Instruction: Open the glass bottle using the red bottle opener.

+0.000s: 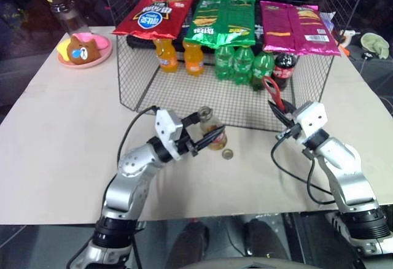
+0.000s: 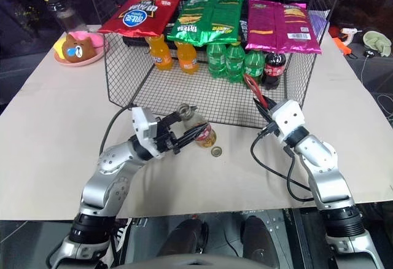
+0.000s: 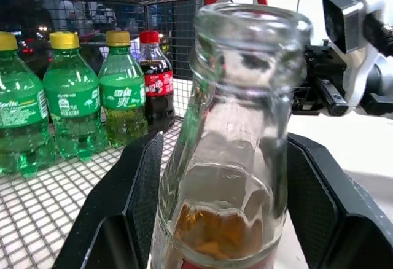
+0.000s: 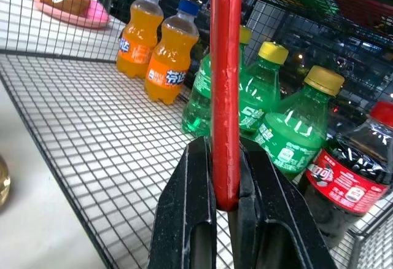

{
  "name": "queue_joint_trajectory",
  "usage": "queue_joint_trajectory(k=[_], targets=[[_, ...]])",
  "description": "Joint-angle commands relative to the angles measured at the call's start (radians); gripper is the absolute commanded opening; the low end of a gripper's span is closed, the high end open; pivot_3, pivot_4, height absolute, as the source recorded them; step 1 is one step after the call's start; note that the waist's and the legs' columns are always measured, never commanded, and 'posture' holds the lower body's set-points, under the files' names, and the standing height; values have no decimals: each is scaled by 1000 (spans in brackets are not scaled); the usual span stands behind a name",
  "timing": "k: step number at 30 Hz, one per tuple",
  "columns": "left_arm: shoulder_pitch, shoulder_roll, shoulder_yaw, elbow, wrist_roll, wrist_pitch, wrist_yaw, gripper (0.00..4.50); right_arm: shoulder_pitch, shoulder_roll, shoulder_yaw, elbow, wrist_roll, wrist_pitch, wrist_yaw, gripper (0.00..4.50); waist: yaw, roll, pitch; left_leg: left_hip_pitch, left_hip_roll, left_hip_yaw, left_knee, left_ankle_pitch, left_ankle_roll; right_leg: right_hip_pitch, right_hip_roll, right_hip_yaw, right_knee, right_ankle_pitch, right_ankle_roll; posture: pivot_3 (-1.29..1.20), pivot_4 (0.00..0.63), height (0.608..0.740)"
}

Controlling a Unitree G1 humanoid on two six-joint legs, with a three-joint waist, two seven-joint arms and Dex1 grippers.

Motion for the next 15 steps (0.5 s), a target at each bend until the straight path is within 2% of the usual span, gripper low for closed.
queue_joint_trajectory(k=[1,15], targets=[[-27,-6,-4,26,14,-4,5,2890,-13,7,-34,-29,-10,-7,-7,0,0,0,0,0,0,0,0,0,0,0,0,0,0,0,0,0,150,740],[-60,-12,-1,41,4,2,-2,2890,9,31,-39,-25,-50,-24,-15,0,-1,0,0,0,0,0,0,0,0,-1,0,0,0,0,0,0,150,740]])
